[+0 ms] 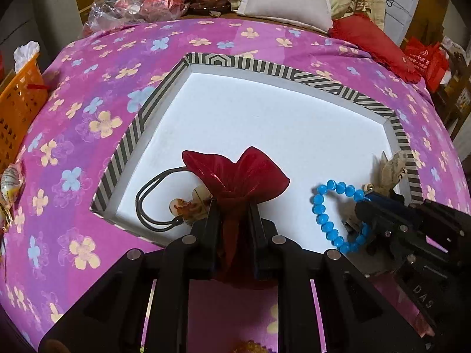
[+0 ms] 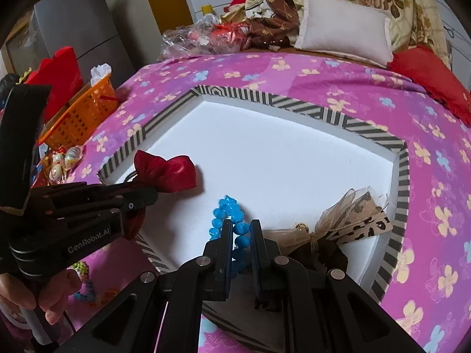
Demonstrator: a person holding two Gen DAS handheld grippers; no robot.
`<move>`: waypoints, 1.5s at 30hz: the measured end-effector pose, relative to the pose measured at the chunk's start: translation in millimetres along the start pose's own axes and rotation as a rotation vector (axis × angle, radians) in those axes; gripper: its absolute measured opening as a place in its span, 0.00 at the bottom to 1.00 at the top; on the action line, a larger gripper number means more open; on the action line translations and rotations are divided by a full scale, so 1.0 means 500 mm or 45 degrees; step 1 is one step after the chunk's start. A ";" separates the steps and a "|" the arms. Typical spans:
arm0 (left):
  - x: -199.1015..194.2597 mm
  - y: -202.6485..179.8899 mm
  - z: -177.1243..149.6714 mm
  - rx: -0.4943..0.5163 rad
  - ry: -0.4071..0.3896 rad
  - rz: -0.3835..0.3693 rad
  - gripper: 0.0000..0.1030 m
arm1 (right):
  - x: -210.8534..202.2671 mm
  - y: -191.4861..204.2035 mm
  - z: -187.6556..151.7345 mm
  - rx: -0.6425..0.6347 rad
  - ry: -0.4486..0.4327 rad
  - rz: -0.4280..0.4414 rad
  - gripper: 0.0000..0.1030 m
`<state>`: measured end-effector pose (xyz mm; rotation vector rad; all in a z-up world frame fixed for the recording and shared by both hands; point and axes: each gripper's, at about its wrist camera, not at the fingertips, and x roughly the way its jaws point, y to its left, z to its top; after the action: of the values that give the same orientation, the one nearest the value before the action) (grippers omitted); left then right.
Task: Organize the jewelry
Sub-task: 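Place the red bow in the tray with the left tool while the right tool drops the blue bracelet there, then move both open tools back over the remaining accessories on the bedspread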
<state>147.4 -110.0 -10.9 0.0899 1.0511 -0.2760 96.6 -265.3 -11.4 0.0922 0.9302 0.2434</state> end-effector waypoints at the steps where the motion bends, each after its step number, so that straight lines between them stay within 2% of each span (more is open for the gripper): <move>1: 0.004 0.000 0.002 -0.004 0.003 -0.002 0.14 | 0.003 0.000 -0.001 0.001 0.001 -0.008 0.10; 7: 0.023 0.003 0.008 -0.033 0.013 -0.013 0.14 | 0.007 0.002 -0.005 -0.003 -0.006 -0.062 0.11; 8: 0.023 0.005 0.008 -0.040 0.010 -0.022 0.17 | 0.003 0.001 -0.006 -0.001 -0.012 -0.064 0.15; 9: 0.024 0.006 0.009 -0.046 0.013 -0.028 0.20 | -0.002 0.000 -0.007 0.004 -0.021 -0.066 0.28; 10: 0.023 0.009 0.008 -0.055 0.019 -0.046 0.31 | -0.011 -0.002 -0.009 0.014 -0.038 -0.064 0.43; 11: 0.021 0.013 0.007 -0.070 0.022 -0.061 0.47 | -0.017 -0.002 -0.009 0.021 -0.052 -0.058 0.44; 13: 0.010 0.019 0.005 -0.098 0.002 -0.083 0.59 | -0.032 0.000 -0.011 0.023 -0.079 -0.045 0.44; 18: -0.041 0.025 -0.005 -0.098 -0.037 -0.098 0.59 | -0.070 0.016 -0.022 0.004 -0.112 -0.056 0.44; 22: -0.099 0.019 -0.028 -0.049 -0.102 -0.049 0.59 | -0.109 0.035 -0.048 -0.015 -0.136 -0.076 0.44; 32: -0.209 0.018 -0.132 -0.011 -0.228 0.067 0.59 | -0.177 0.081 -0.128 0.024 -0.149 -0.113 0.44; 38: -0.243 0.015 -0.197 0.003 -0.257 0.097 0.59 | -0.218 0.102 -0.177 0.031 -0.155 -0.123 0.45; 42: -0.252 0.013 -0.233 -0.008 -0.254 0.099 0.59 | -0.244 0.113 -0.206 0.018 -0.173 -0.162 0.67; 45: -0.257 0.012 -0.257 -0.013 -0.249 0.103 0.59 | -0.264 0.120 -0.226 0.020 -0.194 -0.148 0.67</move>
<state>-19.1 -54.8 36.3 0.0938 0.8521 -0.2018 -79.7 -242.8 35.3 0.0700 0.7829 0.1190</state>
